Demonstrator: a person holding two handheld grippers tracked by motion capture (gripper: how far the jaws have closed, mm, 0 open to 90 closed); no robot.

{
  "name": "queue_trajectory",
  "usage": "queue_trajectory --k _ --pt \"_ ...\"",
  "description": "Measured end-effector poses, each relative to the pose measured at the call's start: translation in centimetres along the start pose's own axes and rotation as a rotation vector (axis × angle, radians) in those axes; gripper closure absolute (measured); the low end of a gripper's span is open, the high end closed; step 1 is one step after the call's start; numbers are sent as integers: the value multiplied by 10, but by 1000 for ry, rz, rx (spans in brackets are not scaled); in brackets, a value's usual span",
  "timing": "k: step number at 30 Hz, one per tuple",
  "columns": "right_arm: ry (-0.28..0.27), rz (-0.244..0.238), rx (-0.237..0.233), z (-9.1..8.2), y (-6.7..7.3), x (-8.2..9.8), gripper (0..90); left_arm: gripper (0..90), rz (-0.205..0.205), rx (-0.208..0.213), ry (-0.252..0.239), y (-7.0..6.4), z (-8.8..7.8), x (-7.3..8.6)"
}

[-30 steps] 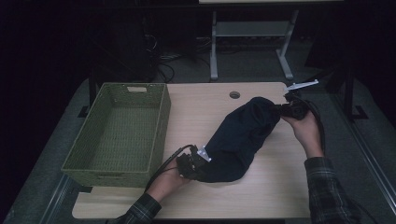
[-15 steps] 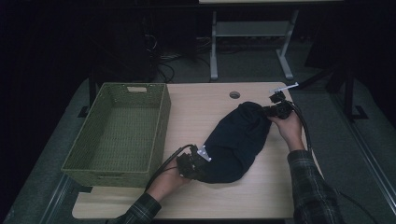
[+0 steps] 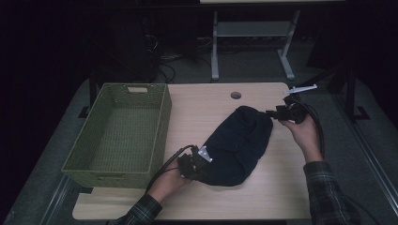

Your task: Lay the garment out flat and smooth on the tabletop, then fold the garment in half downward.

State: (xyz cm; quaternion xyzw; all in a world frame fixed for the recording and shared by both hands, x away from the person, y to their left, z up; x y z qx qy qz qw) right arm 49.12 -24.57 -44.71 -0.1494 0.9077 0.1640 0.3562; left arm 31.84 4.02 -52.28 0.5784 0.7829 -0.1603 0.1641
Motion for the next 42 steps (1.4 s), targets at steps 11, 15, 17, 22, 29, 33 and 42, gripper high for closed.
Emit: queue_trajectory --k 11,15,17,22,29,33,42 --pt "-19 -22 -17 -27 13 34 458 900 -1 1 1 0 0 0" --pt "-21 -28 -33 -31 20 42 492 899 -14 6 -3 1 0 0" --pt "-17 -26 -52 -34 27 47 524 885 -19 15 -8 1 -2 0" --pt "-6 -36 -90 -37 40 61 608 862 -25 20 -22 0 -10 -3" --pt "8 -56 -147 -37 59 84 741 899 -43 2 -76 4 -28 -19" --pt "10 -74 -168 -38 73 97 852 900 -48 -16 -97 11 -34 -33" --pt "26 -111 -178 -31 91 119 897 900 -64 -59 -134 41 -36 -67"
Point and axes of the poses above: each handheld gripper's, and its own axes: z roughly forward along the jaws, x roughly out of its underside, y roughly to its left, the point moved 9 cm from there along z, roughly forward along the jaws, and after that the axes turned 6 degrees about z, right-handed, at the moved point
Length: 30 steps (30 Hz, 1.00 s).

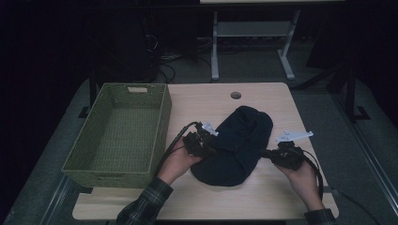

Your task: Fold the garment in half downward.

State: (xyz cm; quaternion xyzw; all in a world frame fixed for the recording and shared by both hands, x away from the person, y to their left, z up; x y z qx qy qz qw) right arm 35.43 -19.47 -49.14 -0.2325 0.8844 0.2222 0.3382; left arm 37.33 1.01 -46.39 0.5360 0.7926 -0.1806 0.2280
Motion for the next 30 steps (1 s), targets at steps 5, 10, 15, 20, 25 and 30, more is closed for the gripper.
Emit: queue_trajectory --k 5,10,15,20,25,30 --pt "8 6 1 8 3 10 897 900 -15 -33 -6 22 11 -17" --pt "18 20 15 16 2 12 897 899 -27 -52 -1 41 20 -25" --pt "13 15 17 25 -1 11 898 899 -34 -60 -6 56 30 -31" --pt "54 1 28 37 -2 14 898 899 -29 -70 13 68 45 -29" --pt "71 2 32 42 -3 19 899 899 -43 -73 15 78 58 -27" --pt "74 -7 45 41 -1 20 899 899 -51 -82 39 82 73 -22"
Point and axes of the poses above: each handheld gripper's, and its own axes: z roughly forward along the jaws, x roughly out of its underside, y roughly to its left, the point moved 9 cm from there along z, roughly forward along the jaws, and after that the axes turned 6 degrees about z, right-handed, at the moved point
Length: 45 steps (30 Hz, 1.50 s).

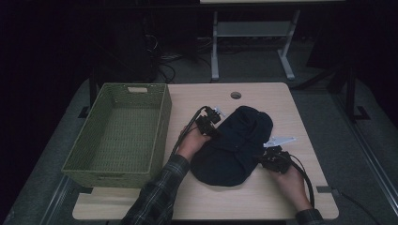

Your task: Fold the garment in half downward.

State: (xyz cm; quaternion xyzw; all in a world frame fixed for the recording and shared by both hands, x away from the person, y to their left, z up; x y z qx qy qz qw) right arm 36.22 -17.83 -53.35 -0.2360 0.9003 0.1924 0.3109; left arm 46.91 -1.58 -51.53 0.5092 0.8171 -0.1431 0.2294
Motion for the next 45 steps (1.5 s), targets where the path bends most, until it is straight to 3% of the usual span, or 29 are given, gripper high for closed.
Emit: queue_trajectory --k 4,14,32,45 --pt "1 -10 3 0 0 0 899 899 1 -22 33 4 8 5" --pt "11 -14 16 -3 -4 2 899 900 -4 -12 43 -2 6 12" --pt "9 -26 53 -6 -16 1 899 900 -41 48 18 -26 -9 38" --pt "9 -38 60 -5 -15 1 899 900 -21 70 31 -52 -20 54"
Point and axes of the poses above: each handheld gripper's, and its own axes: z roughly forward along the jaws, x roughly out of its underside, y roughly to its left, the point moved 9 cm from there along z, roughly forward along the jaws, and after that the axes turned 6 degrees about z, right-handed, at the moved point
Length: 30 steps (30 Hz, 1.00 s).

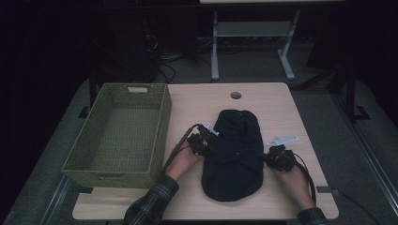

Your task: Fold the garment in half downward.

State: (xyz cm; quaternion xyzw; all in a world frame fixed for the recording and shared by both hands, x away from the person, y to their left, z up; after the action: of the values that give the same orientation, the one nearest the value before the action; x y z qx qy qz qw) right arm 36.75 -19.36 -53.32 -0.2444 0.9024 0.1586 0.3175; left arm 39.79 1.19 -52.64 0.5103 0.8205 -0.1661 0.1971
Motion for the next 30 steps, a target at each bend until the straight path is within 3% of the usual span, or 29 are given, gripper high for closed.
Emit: queue_trajectory --k 16,23,30 --pt "36 -54 -46 -4 22 8 899 900 28 38 24 -35 -14 28" --pt "44 -73 -59 -10 35 17 899 900 35 54 22 -43 -19 37" --pt "46 -78 -65 -12 38 19 898 900 31 61 11 -44 -19 38"
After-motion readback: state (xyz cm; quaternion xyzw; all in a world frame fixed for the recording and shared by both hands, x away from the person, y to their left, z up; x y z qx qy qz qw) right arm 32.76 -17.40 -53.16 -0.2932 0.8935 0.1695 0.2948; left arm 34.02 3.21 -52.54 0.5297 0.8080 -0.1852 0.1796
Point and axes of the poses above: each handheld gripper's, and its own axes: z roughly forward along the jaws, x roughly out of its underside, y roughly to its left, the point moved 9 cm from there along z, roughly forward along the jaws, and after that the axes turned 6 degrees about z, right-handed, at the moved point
